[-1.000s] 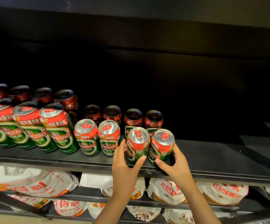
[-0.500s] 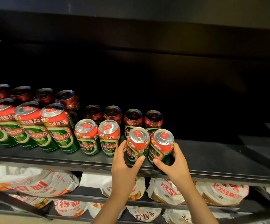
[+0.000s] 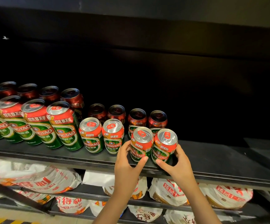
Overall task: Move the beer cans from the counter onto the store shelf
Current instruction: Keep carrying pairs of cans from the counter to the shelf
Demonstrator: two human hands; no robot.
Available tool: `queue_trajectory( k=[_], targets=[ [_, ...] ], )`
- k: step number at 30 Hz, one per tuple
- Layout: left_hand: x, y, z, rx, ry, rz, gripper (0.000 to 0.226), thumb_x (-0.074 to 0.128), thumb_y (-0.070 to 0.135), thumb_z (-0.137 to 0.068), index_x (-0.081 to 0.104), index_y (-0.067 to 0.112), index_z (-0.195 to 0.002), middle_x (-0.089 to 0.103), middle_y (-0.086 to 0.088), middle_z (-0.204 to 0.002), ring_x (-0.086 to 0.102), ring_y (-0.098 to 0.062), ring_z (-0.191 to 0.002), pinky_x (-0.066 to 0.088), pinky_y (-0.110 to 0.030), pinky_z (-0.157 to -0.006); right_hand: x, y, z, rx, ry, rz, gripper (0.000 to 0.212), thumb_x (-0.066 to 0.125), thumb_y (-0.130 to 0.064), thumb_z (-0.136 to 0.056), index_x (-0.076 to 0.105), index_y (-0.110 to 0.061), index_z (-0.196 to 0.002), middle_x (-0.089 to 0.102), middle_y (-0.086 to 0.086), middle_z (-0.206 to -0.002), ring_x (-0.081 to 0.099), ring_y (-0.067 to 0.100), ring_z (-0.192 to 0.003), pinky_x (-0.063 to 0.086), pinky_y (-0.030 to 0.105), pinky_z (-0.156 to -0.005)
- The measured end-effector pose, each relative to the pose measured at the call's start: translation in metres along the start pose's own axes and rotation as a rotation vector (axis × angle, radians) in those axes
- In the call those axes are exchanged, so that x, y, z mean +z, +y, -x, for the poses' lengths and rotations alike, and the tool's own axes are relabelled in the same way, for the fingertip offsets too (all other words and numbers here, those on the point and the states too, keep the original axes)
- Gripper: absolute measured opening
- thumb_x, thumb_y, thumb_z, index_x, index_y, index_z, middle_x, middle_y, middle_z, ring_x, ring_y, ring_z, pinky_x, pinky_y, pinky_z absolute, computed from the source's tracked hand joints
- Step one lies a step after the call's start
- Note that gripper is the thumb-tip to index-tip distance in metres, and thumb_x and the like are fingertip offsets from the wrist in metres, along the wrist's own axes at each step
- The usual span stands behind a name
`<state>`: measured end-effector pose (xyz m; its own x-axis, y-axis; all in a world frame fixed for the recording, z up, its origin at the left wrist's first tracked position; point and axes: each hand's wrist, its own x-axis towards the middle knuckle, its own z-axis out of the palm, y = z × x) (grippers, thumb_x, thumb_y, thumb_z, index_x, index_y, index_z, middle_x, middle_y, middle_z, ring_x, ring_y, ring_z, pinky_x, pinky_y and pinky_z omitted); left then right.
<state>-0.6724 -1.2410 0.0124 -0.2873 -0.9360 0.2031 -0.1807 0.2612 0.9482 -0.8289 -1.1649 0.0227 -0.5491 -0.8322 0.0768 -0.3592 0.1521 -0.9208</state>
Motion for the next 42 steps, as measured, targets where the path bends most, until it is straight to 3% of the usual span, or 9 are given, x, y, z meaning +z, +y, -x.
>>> queue_trajectory(
  k=[6, 10, 14, 17, 22, 27, 31, 37, 42],
  targets=[
    [0.004, 0.0, 0.0, 0.075, 0.036, -0.067, 0.068, 0.065, 0.055, -0.072, 0.039, 0.035, -0.132, 0.047, 0.012, -0.127, 0.046, -0.006, -0.121, 0.041, -0.019, -0.096, 0.0, -0.004, 0.002, 0.023, -0.029, 0.014, 0.074, 0.079, -0.022, -0.073, 0.031, -0.05, -0.121, 0.045, -0.035, -0.116, 0.041, -0.028, -0.106, 0.037, -0.004, -0.075],
    [0.001, -0.006, 0.001, 0.069, -0.003, -0.08, 0.066, 0.067, 0.044, -0.08, 0.039, 0.026, -0.137, 0.047, 0.008, -0.135, 0.043, -0.005, -0.127, 0.039, -0.022, -0.103, 0.004, -0.007, 0.003, 0.04, -0.002, -0.001, 0.07, 0.082, -0.029, -0.068, 0.036, -0.051, -0.115, 0.046, -0.034, -0.115, 0.044, -0.024, -0.104, 0.041, -0.001, -0.072],
    [0.001, -0.003, 0.001, 0.021, 0.008, -0.02, 0.063, 0.07, 0.04, -0.075, 0.038, 0.039, -0.129, 0.049, 0.019, -0.127, 0.046, 0.0, -0.121, 0.04, -0.021, -0.1, 0.003, -0.006, 0.002, 0.02, 0.023, 0.017, 0.067, 0.082, -0.031, -0.068, 0.04, -0.049, -0.118, 0.05, -0.028, -0.117, 0.047, -0.014, -0.109, 0.04, 0.005, -0.078],
    [0.005, -0.001, 0.0, 0.015, 0.067, -0.008, 0.063, 0.076, 0.03, -0.073, 0.036, 0.051, -0.117, 0.045, 0.029, -0.121, 0.045, 0.008, -0.116, 0.039, -0.017, -0.097, 0.001, -0.007, 0.002, 0.032, 0.021, 0.005, 0.072, 0.082, -0.027, -0.069, 0.038, -0.044, -0.124, 0.048, -0.034, -0.114, 0.046, -0.02, -0.106, 0.038, 0.002, -0.077],
    [0.007, -0.003, 0.002, 0.059, 0.093, -0.06, 0.067, 0.074, 0.044, -0.071, 0.035, 0.045, -0.126, 0.04, 0.031, -0.123, 0.044, 0.008, -0.117, 0.038, -0.015, -0.096, 0.001, -0.005, 0.002, 0.034, -0.016, 0.009, 0.067, 0.079, -0.027, -0.073, 0.039, -0.043, -0.124, 0.049, -0.031, -0.117, 0.046, -0.016, -0.109, 0.039, 0.002, -0.078],
    [0.006, -0.008, 0.002, 0.111, 0.086, -0.11, 0.068, 0.07, 0.042, -0.076, 0.038, 0.031, -0.135, 0.045, 0.01, -0.131, 0.044, -0.003, -0.123, 0.04, -0.019, -0.099, 0.0, -0.004, 0.001, -0.033, -0.007, 0.057, 0.057, 0.077, -0.024, -0.076, 0.045, -0.038, -0.121, 0.05, -0.021, -0.119, 0.044, -0.014, -0.112, 0.036, -0.004, -0.082],
    [0.009, -0.002, 0.003, 0.112, 0.163, -0.102, 0.065, 0.069, 0.042, -0.072, 0.039, 0.034, -0.13, 0.045, 0.02, -0.123, 0.045, 0.006, -0.117, 0.042, -0.015, -0.099, -0.001, -0.006, 0.0, -0.021, -0.012, 0.049, 0.061, 0.077, -0.025, -0.075, 0.041, -0.049, -0.118, 0.052, -0.027, -0.118, 0.046, -0.015, -0.111, 0.038, -0.002, -0.08],
    [0.01, -0.008, 0.005, 0.115, 0.197, -0.155, 0.069, 0.07, 0.04, -0.076, 0.047, 0.012, -0.135, 0.048, -0.002, -0.126, 0.049, -0.018, -0.12, 0.048, -0.038, -0.098, 0.001, -0.005, 0.001, 0.009, -0.006, 0.023, 0.062, 0.079, -0.023, -0.074, 0.039, -0.053, -0.111, 0.051, -0.031, -0.114, 0.044, -0.023, -0.107, 0.039, -0.003, -0.078],
    [0.011, 0.001, 0.005, 0.057, 0.227, -0.072, 0.071, 0.069, 0.038, -0.072, 0.044, 0.017, -0.135, 0.043, 0.003, -0.12, 0.047, -0.001, -0.114, 0.043, -0.022, -0.096, 0.003, -0.006, 0.001, 0.002, 0.033, 0.034, 0.059, 0.079, -0.025, -0.074, 0.041, -0.052, -0.11, 0.051, -0.029, -0.115, 0.043, -0.024, -0.106, 0.037, -0.005, -0.076]
  ],
)
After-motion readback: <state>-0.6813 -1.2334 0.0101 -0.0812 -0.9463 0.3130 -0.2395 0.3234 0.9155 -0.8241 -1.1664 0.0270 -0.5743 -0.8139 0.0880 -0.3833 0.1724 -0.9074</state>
